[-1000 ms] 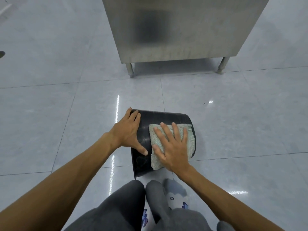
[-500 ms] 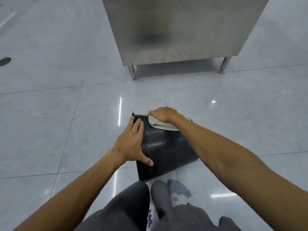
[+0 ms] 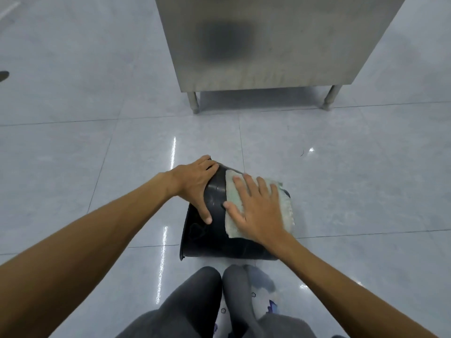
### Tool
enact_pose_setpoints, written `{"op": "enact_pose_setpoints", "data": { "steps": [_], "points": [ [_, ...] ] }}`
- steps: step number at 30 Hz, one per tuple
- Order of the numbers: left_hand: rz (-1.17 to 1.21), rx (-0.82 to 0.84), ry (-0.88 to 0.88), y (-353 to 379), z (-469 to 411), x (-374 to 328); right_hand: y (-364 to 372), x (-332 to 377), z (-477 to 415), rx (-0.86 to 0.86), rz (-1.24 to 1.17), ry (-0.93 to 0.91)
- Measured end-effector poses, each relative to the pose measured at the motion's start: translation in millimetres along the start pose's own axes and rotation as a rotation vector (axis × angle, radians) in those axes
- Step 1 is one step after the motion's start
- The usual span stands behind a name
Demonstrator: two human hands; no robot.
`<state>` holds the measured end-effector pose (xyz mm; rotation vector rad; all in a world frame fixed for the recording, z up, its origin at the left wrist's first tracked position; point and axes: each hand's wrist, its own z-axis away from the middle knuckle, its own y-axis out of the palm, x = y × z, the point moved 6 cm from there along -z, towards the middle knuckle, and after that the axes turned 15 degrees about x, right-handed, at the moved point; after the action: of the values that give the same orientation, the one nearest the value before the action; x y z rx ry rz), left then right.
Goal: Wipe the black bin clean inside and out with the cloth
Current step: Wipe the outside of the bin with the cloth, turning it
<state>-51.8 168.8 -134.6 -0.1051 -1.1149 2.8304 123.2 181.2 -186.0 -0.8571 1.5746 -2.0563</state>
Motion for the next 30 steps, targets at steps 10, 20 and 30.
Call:
{"op": "enact_pose_setpoints", "data": {
  "steps": [10, 20, 30],
  "points": [
    [-0.198, -0.097, -0.066, -14, -2, -10, -16, -36, -37, 0.042, -0.187, 0.089],
    [-0.099, -0.31, -0.208, 28, 18, -38, -30, -76, -119, 0.451, -0.408, 0.143],
    [-0.08, -0.251, -0.219, -3, -10, -11, -15, -30, -60, -0.062, -0.022, 0.173]
  ]
}}
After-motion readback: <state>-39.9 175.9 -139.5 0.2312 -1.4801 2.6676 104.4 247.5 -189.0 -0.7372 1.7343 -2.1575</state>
